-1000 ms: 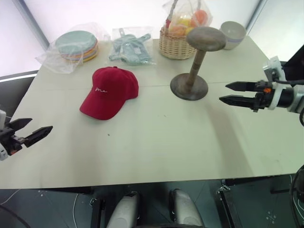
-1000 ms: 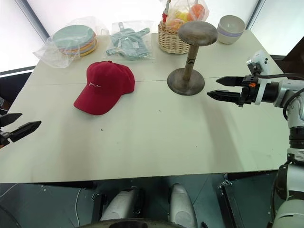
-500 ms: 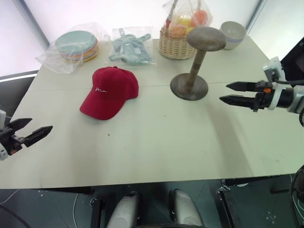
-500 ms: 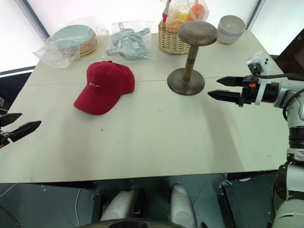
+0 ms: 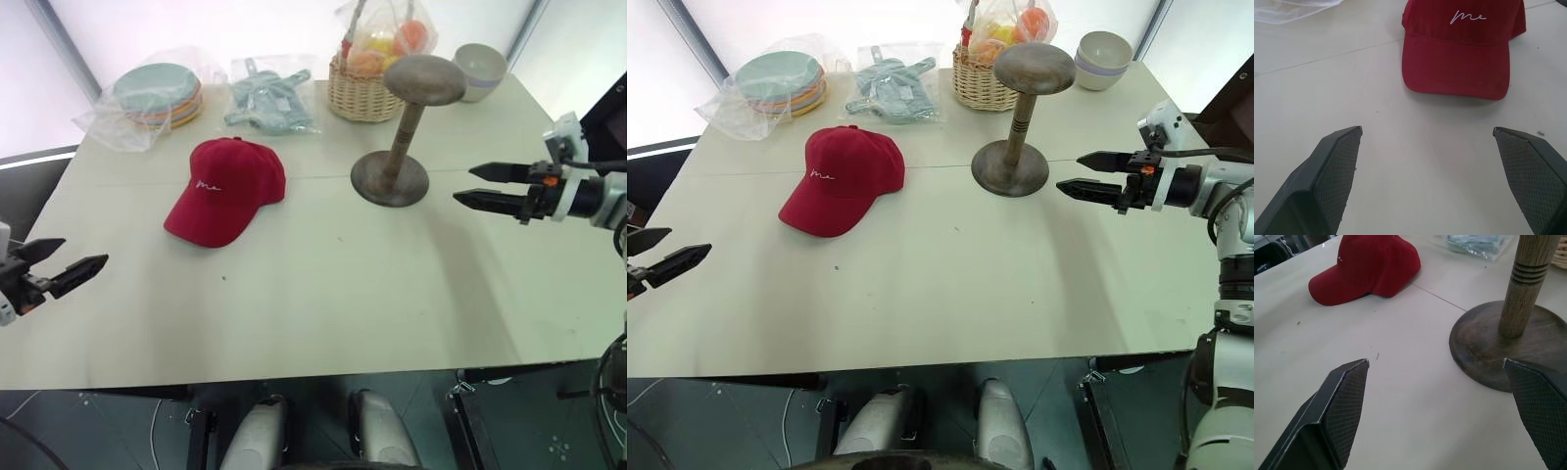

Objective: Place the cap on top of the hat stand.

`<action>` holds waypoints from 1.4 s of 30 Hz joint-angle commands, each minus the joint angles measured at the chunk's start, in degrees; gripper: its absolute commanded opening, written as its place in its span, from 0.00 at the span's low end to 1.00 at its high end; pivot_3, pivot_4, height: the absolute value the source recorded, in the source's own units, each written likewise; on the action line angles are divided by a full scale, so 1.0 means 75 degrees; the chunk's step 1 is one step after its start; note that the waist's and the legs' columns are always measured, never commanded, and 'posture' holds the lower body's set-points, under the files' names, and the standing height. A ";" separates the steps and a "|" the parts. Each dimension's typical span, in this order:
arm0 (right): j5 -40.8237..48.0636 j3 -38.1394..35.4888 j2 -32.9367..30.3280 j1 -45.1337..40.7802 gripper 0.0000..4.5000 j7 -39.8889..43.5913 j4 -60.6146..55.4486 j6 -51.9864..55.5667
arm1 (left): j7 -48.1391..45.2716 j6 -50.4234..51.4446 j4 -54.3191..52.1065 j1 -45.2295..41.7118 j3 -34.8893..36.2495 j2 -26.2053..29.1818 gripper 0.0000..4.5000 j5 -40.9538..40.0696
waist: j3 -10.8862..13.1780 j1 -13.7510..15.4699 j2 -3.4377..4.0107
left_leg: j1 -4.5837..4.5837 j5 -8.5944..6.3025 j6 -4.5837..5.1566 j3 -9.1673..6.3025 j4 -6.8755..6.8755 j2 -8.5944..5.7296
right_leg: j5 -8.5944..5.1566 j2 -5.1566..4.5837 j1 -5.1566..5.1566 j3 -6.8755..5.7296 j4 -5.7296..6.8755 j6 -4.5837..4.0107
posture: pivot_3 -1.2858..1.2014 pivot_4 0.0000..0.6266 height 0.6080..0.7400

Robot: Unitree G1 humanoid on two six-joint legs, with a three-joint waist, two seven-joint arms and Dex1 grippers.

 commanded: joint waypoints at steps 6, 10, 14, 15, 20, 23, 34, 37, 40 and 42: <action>0.1424 0.0020 0.0317 -0.0311 1.00 0.0377 -0.2353 0.1699 | -0.0098 -0.1708 0.0999 -0.0546 -0.0640 0.0567 1.00 0.1175 | 0.0004 0.0005 0.0006 | 0.0000 0.0000 0.0000 -0.0002 -0.0001 0.0001 | 0.0000 0.0001 -0.0001 0.0000 0.0001 0.0000 | 0.52 0.24 1.00; 0.1837 0.0121 0.0445 -0.0250 1.00 0.0312 -0.3319 0.2082 | -0.0169 -0.3513 0.1834 -0.1000 -0.1306 0.1019 1.00 0.2215 | 0.0003 0.0030 0.0005 | -0.0001 -0.0007 0.0011 -0.0003 -0.0001 -0.0001 | 0.0000 -0.0002 0.0001 -0.0002 -0.0004 0.0000 | 0.52 0.24 1.00; 0.1990 0.0114 0.0616 -0.0287 1.00 0.0119 -0.3503 0.2144 | 0.0072 -0.6262 0.2172 -0.1178 -0.2172 0.1187 1.00 0.3629 | 0.0001 0.0030 0.0003 | -0.0001 -0.0006 0.0010 0.0000 -0.0001 -0.0005 | 0.0000 -0.0011 0.0004 -0.0002 -0.0010 0.0001 | 0.52 0.24 1.00; 0.1979 0.0154 0.0630 -0.0256 1.00 0.0129 -0.3518 0.2112 | 0.0108 -0.7204 0.2313 -0.1093 -0.2380 0.1161 1.00 0.3968 | 0.0001 0.0024 0.0003 | -0.0001 -0.0006 0.0009 0.0001 -0.0001 -0.0005 | 0.0000 -0.0011 0.0004 -0.0002 -0.0013 0.0001 | 0.52 0.24 1.00; 0.2006 0.0270 0.0734 -0.0232 1.00 0.0147 -0.3584 0.2042 | 0.0850 -1.1312 0.3698 -0.1420 -0.3261 0.1016 1.00 0.5305 | 0.0002 0.0006 0.0004 | -0.0002 -0.0002 0.0003 0.0005 -0.0009 -0.0003 | 0.0001 -0.0012 -0.0003 -0.0002 -0.0012 0.0000 | 0.52 0.24 1.00; 0.2010 0.0280 0.0795 -0.0206 1.00 0.0095 -0.3611 0.2026 | 0.1561 -1.2856 0.4713 -0.1949 -0.3700 0.1111 1.00 0.6156 | 0.0002 0.0012 0.0003 | -0.0002 -0.0007 0.0012 0.0006 -0.0010 -0.0003 | 0.0001 -0.0010 -0.0004 -0.0005 -0.0009 0.0001 | 0.52 0.24 1.00; 0.2030 0.0169 0.0685 0.0199 1.00 -0.0303 -0.4029 0.2058 | 0.8243 -1.4650 0.6734 -0.4412 -0.5821 0.1627 1.00 1.2593 | -0.0003 0.0030 -0.0005 | -0.0005 -0.0019 0.0037 0.0012 -0.0001 -0.0015 | 0.0003 0.0001 -0.0006 -0.0017 0.0011 0.0005 | 0.52 0.24 1.00; 0.2046 0.0144 0.0672 0.0228 1.00 -0.0386 -0.4057 0.2055 | 0.9529 -1.4197 0.7263 -0.4986 -0.6930 0.1533 1.00 1.3529 | -0.0004 0.0022 -0.0006 | -0.0004 -0.0019 0.0038 0.0012 -0.0001 -0.0016 | 0.0003 0.0004 -0.0008 -0.0020 0.0017 0.0005 | 0.52 0.24 1.00; 0.2106 0.0101 0.0634 0.0254 1.00 -0.0443 -0.4144 0.2099 | 1.0503 -1.3742 0.7781 -0.5573 -0.7824 0.1373 1.00 1.4097 | -0.0004 0.0024 -0.0006 | -0.0005 -0.0020 0.0039 0.0012 0.0000 -0.0016 | 0.0003 0.0005 -0.0009 -0.0021 0.0022 0.0006 | 0.52 0.24 1.00; 0.2189 0.0054 0.0626 0.0235 1.00 -0.0494 -0.4222 0.2170 | 1.0962 -1.3462 0.8175 -0.5999 -0.8325 0.1227 1.00 1.4295 | -0.0004 0.0036 -0.0007 | -0.0005 -0.0020 0.0040 0.0012 0.0001 -0.0017 | 0.0003 0.0005 -0.0009 -0.0023 0.0023 0.0006 | 0.52 0.24 1.00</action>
